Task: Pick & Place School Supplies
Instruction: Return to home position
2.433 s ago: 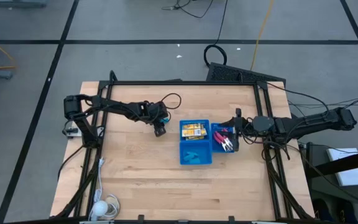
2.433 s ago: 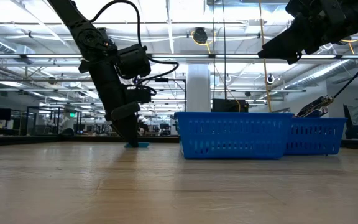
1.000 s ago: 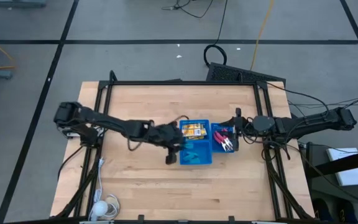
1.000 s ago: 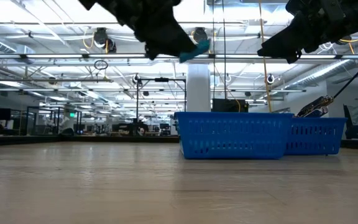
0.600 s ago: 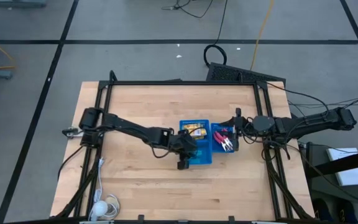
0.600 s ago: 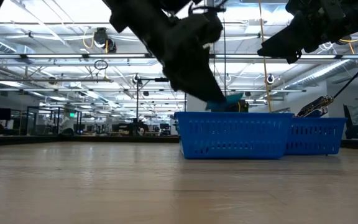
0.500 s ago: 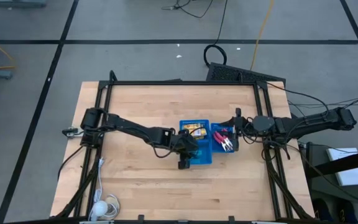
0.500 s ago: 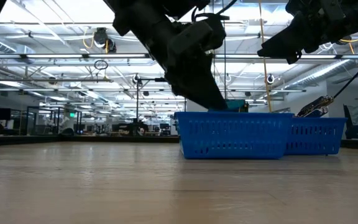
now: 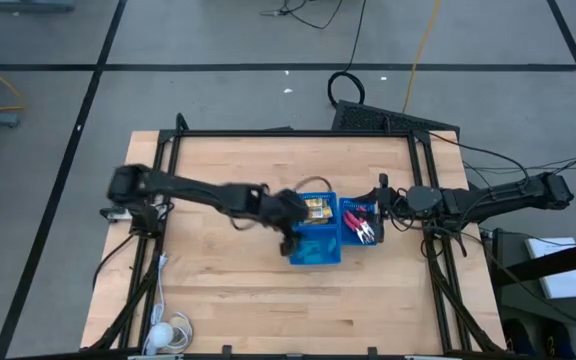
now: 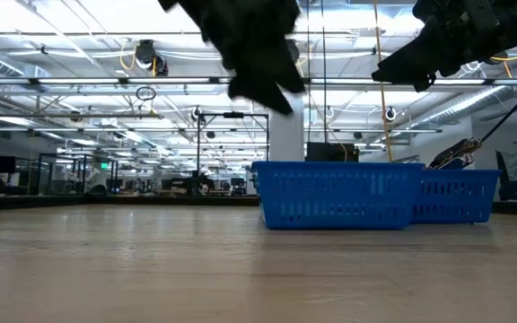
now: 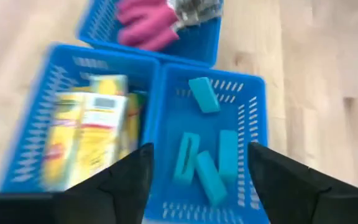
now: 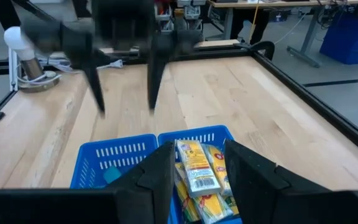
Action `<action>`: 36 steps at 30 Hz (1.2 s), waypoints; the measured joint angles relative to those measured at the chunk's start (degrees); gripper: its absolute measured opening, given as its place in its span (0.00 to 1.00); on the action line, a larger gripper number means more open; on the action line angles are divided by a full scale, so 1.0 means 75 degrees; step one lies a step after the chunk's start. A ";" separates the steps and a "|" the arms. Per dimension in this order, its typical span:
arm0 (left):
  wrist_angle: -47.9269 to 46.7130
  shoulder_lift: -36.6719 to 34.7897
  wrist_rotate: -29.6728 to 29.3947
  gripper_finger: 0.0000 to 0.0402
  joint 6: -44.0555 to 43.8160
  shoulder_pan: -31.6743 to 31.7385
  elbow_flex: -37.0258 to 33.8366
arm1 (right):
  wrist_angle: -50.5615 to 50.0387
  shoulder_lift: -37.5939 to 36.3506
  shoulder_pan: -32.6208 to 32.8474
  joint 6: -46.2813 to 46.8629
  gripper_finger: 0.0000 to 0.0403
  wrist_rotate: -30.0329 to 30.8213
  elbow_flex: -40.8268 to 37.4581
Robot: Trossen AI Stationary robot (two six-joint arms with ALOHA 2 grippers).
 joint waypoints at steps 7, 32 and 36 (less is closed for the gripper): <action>-0.1552 -0.2352 -0.0797 0.70 0.0845 0.0003 0.0005 | 0.0003 -0.0006 0.0000 0.0023 0.33 0.0001 0.0000; 0.1456 -1.1541 -0.2797 0.70 0.0804 -0.0695 -0.7752 | -0.0009 -0.0153 0.0000 -0.0051 0.33 0.0023 0.0000; 0.1336 -1.2664 -0.2719 0.70 0.1043 -0.0695 -0.8240 | -0.0018 -0.0642 -0.0001 -0.0199 0.33 0.0024 0.0000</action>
